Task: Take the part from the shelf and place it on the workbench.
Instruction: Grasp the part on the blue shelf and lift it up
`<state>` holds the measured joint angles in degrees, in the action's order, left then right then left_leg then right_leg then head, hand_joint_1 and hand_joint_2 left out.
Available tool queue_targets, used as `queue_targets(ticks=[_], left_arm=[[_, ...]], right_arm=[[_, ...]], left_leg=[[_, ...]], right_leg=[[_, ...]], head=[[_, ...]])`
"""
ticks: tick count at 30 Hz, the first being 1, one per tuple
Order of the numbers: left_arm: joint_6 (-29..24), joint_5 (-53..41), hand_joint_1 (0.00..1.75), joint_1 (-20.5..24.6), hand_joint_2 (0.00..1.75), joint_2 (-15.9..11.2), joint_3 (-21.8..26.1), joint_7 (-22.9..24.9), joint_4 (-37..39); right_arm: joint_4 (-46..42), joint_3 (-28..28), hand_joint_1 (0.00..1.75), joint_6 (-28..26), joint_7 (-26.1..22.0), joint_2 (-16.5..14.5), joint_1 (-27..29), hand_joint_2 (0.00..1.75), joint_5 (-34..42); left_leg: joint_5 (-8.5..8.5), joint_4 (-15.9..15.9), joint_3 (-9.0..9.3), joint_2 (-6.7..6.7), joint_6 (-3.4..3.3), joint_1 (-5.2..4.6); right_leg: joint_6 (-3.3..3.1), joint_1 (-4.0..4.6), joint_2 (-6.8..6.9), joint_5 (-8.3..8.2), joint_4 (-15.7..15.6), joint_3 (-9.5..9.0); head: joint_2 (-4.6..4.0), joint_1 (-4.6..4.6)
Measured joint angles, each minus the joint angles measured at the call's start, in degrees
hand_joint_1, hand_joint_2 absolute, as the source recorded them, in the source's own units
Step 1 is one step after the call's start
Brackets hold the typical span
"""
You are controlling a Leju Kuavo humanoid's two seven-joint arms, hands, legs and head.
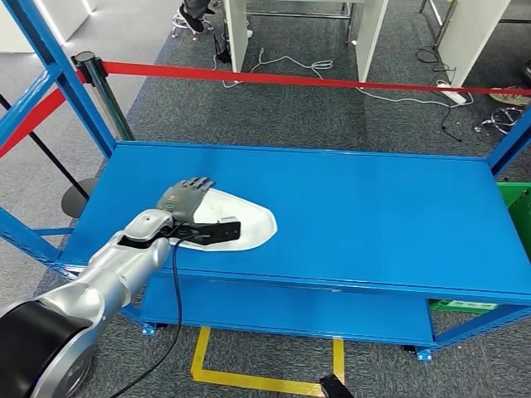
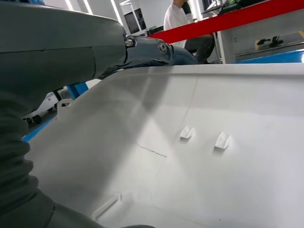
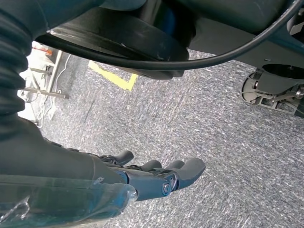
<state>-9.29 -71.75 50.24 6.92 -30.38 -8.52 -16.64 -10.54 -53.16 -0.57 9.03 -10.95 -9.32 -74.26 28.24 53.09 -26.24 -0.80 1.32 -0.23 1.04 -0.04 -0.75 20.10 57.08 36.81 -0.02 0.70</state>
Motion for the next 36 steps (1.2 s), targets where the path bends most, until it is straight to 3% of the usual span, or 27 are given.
queue_targets(ticks=[36], left_arm=[[-0.38, 0.37, 0.0, -0.54, 0.0, -0.34, 1.03, 0.94, 0.01]], right_arm=[[0.0, -0.62, 0.0, 0.13, 0.06, 0.0, 0.0, 1.75, -0.31]], left_leg=[[0.0, 0.0, 0.0, 0.0, 0.0, 0.0]], right_leg=[[0.0, 0.0, 0.0, 0.0, 0.0, 0.0]], head=[[0.0, 0.0]])
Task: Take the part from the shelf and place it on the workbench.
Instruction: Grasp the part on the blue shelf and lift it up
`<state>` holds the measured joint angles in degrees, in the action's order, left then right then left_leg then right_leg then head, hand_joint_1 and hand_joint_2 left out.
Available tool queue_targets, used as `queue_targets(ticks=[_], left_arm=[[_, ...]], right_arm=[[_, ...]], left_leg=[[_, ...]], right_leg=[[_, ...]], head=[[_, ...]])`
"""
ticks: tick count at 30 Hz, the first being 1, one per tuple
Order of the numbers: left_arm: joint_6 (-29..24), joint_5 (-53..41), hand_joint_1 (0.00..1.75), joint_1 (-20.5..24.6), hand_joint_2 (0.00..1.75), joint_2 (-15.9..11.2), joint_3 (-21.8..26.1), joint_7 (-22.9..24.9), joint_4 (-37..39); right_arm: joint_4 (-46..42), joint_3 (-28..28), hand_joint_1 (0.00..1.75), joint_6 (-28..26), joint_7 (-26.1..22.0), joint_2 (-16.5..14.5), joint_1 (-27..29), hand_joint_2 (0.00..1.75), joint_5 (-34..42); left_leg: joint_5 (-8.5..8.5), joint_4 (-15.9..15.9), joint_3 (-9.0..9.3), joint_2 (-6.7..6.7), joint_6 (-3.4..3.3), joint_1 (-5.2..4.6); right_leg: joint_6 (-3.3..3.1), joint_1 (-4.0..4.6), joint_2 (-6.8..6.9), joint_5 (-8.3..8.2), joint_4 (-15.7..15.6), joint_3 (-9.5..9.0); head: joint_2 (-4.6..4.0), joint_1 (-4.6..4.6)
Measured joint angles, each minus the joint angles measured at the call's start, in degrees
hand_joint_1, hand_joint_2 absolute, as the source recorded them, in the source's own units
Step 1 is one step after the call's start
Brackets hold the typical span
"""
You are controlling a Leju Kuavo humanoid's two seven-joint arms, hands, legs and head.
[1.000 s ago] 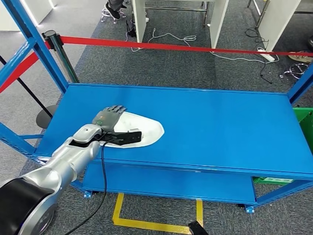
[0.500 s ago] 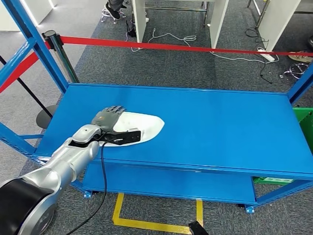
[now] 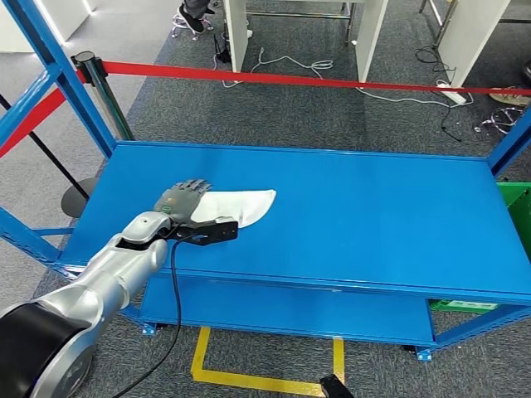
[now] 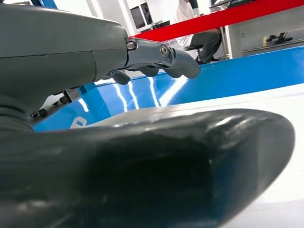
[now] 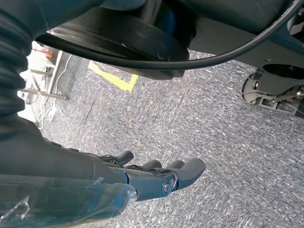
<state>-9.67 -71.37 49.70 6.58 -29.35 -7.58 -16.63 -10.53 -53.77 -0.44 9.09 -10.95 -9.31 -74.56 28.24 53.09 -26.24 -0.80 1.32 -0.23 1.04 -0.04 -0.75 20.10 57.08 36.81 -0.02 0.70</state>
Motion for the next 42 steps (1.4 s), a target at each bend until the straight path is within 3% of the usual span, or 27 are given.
queue_targets(ticks=[11, 19, 28, 42], left_arm=[[-0.17, 0.15, 0.0, -0.01, 0.0, -0.04, 0.02, 0.02, 0.0], [-4.5, 2.31, 0.0, 0.29, 0.0, 0.14, 1.54, -2.44, -0.19], [-6.11, 1.78, 0.0, 1.8, 0.0, 2.17, 1.55, -4.97, -1.85], [-8.03, 3.07, 0.0, 0.38, 0.0, 4.33, -0.76, -5.09, -4.9]], right_arm=[[0.0, -0.18, 0.0, 0.02, 0.0, -0.02, -0.01, 1.75, -0.19], [0.0, -0.41, 0.0, 0.02, -0.1, -0.02, 0.04, 1.75, -0.26], [0.0, -0.97, 0.0, 0.02, -0.68, -0.02, 0.17, 1.75, -0.03], [0.0, -2.46, 0.0, -0.44, -1.1, -0.02, 0.38, 1.75, 0.07]], left_leg=[[0.0, 0.0, 0.0, 0.0, 0.0, 0.0], [-0.01, 0.0, 0.12, 0.0, 0.01, -0.01], [0.0, 0.0, 0.13, 0.0, 0.0, -0.04], [0.0, 0.0, 0.1, 0.01, -0.01, -0.04]], right_leg=[[0.0, 0.0, 0.0, 0.0, 0.0, 0.0], [0.0, 0.0, 0.0, 0.0, 0.0, 0.0], [0.0, -0.01, -0.01, 0.0, 0.0, 0.0], [0.0, -0.02, -0.02, 0.0, 0.0, 0.0]], head=[[0.0, 0.0], [0.0, -0.01], [0.0, -0.01], [0.0, 0.0]])
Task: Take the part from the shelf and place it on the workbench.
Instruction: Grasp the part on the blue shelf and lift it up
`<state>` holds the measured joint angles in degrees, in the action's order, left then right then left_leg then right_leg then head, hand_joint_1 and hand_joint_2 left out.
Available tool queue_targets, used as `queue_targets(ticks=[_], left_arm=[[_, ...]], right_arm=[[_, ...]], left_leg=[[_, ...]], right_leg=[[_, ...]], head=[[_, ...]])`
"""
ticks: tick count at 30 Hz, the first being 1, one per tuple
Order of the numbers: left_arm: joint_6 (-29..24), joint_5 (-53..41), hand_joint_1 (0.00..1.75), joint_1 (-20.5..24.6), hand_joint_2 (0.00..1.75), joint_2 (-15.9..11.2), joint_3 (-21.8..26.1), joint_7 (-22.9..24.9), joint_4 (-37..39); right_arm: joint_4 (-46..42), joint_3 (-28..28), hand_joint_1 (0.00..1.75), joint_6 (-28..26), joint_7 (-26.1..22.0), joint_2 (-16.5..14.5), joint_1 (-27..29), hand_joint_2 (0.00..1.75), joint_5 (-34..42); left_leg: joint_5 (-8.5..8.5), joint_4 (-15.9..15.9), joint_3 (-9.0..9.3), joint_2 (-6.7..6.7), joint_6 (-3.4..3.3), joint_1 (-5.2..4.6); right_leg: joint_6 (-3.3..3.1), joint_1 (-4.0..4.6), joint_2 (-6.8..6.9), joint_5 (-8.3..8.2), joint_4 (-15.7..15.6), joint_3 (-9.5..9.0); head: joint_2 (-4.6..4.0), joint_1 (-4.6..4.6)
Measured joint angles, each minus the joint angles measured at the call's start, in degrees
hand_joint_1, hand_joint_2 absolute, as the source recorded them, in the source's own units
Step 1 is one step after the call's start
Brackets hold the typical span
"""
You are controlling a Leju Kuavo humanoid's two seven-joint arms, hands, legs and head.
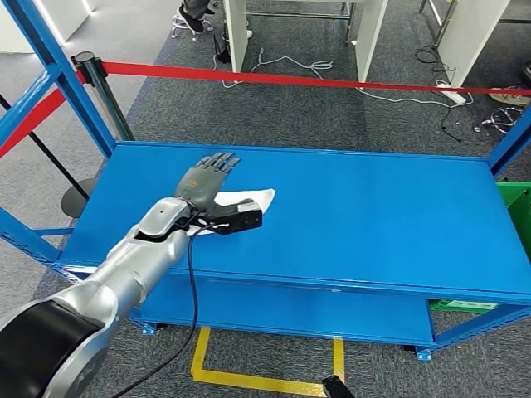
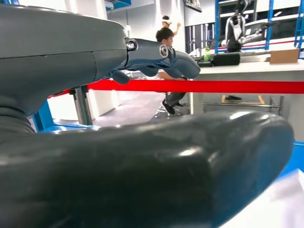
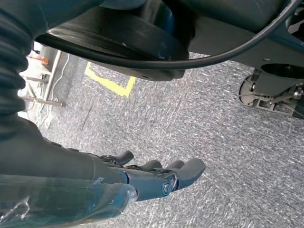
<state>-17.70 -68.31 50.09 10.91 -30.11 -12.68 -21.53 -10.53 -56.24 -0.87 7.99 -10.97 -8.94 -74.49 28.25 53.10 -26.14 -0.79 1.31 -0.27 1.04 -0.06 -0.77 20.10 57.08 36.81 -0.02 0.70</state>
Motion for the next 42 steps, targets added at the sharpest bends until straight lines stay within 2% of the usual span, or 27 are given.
queue_targets(ticks=[29, 42], left_arm=[[-2.44, 2.46, 0.0, -5.5, 0.0, 0.1, -3.83, 2.31, -3.07], [-0.98, 2.8, 0.0, -5.43, 0.0, -0.18, -3.99, 3.61, -2.2]], right_arm=[[0.0, -0.87, 0.0, -0.63, 0.16, 0.0, -0.54, 1.75, -0.81], [0.0, -0.87, 0.0, -0.42, 0.67, -0.01, -0.73, 1.75, -1.34]], left_leg=[[0.0, 0.0, -0.08, 0.0, -0.01, 0.0], [0.0, 0.0, -0.08, 0.0, 0.0, 0.0]], right_leg=[[0.0, -0.01, 0.01, 0.0, 0.0, 0.0], [0.0, -0.01, 0.01, 0.0, 0.0, 0.0]], head=[[0.0, 0.0], [0.0, -0.01]])
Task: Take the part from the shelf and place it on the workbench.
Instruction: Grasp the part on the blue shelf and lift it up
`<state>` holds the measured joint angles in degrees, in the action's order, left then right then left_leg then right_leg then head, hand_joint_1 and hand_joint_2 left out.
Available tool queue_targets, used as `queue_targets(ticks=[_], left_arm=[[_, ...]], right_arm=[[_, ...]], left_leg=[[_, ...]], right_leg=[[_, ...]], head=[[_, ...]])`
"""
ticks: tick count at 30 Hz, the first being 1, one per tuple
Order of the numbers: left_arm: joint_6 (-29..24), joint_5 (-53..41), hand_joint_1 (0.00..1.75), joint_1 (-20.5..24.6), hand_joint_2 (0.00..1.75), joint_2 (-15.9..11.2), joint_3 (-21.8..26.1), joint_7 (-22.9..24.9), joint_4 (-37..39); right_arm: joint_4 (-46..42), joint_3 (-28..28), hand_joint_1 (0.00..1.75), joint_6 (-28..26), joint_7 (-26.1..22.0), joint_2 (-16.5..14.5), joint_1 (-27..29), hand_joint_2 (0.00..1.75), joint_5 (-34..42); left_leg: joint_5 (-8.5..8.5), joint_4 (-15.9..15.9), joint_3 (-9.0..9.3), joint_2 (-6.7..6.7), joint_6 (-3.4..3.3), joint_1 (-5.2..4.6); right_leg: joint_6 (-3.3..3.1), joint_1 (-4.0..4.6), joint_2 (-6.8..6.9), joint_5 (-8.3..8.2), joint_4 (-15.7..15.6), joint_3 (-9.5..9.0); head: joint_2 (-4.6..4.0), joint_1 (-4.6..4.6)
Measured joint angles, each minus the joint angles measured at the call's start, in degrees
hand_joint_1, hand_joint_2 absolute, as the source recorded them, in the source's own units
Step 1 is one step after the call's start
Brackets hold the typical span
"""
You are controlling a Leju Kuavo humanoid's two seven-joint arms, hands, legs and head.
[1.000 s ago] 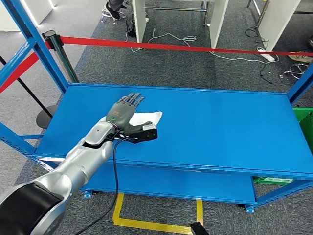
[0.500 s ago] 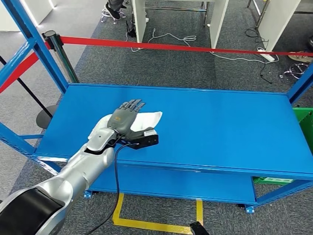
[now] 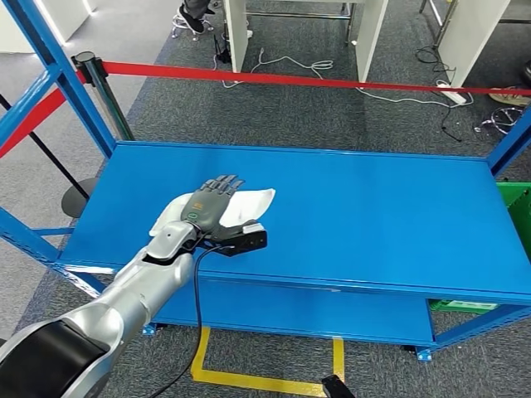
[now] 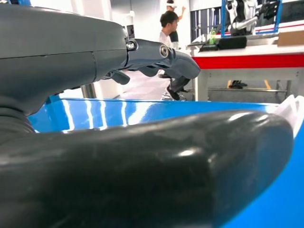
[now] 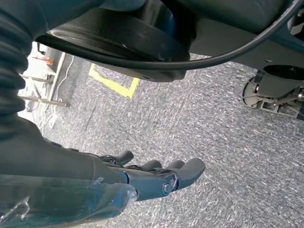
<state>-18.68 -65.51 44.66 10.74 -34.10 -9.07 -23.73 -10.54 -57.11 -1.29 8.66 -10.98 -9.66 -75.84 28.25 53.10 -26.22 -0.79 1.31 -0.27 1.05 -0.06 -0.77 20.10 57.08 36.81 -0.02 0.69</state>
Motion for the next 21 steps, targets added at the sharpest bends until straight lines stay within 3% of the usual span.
queue_targets(ticks=[11, 15, 21], left_arm=[[0.19, -0.07, 0.0, 0.3, 0.0, -0.76, 0.0, 1.45, 1.4], [0.2, -0.09, 0.0, 0.34, 1.75, -1.09, 0.0, 1.71, 1.79], [0.77, -0.1, 0.0, 0.4, 1.75, -1.69, 0.0, 2.22, 2.57]], right_arm=[[0.0, 0.0, 0.0, 0.11, 0.31, -0.16, -0.27, 1.75, -0.64], [0.0, 0.0, 0.0, 0.12, 0.37, -0.19, -0.35, 1.75, -0.79], [0.0, 0.02, 0.0, 0.21, 0.4, -0.32, -0.56, 1.75, -1.22]], left_leg=[[0.0, 0.0, 0.0, 0.0, 0.0, 0.0], [0.0, 0.0, -0.01, 0.0, 0.0, 0.0], [0.0, 0.0, -0.01, 0.0, 0.0, 0.0]], right_leg=[[0.0, 0.0, 0.0, 0.0, 0.0, 0.0], [0.0, 0.0, 0.0, 0.0, 0.0, 0.0], [0.0, 0.0, 0.0, 0.0, 0.0, 0.0]], head=[[0.0, 0.01], [0.0, 0.01], [0.0, 0.01]])
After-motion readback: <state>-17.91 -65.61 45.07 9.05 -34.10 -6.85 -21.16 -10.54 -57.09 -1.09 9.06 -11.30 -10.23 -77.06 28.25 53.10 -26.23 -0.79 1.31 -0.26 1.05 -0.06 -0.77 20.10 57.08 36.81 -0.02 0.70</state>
